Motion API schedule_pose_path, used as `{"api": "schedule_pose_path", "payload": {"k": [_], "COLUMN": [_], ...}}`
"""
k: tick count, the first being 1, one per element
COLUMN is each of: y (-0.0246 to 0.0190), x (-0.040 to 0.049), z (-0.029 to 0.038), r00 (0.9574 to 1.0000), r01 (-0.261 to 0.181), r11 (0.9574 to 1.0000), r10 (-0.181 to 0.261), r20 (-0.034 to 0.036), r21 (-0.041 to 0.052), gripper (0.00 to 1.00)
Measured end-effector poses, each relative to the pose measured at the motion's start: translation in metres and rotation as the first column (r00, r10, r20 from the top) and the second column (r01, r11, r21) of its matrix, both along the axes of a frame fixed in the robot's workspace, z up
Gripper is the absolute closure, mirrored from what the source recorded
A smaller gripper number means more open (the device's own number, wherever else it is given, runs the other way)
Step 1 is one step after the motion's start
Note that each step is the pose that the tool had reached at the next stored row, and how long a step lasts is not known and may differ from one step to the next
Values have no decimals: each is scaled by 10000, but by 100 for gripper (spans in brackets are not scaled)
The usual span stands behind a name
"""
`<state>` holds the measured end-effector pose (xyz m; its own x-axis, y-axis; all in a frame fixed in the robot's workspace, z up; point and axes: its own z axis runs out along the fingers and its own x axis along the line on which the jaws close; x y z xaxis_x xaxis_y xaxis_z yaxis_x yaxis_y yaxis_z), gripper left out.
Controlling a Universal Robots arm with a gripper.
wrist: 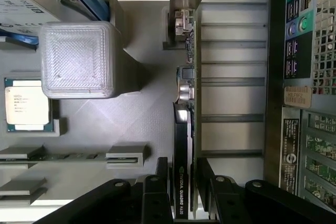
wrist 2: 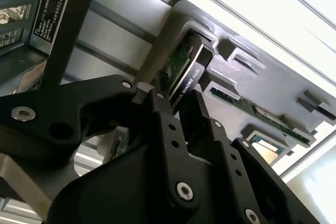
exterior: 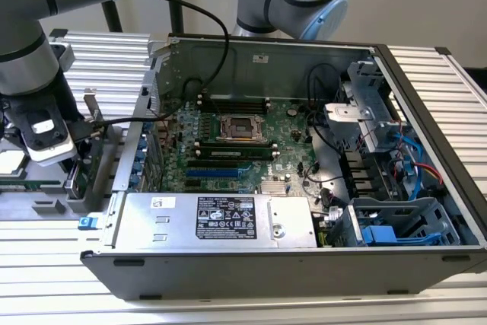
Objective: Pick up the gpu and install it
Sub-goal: 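Pick up the gpu and move the gpu toward the slot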
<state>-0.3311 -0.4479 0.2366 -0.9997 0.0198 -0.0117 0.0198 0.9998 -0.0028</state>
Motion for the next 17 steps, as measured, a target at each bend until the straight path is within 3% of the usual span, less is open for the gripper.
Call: {"api": "schedule_pose_path", "payload": {"k": [16, 17], "y": [0, 0], "x": [0, 0], "z": [-15, -15], "r00": [10000, 10000], "r01": [-1, -1], "r11": [10000, 10000], "r10": [1, 1], "r20": [0, 0], "r21": [-1, -1], "gripper": [0, 100]}}
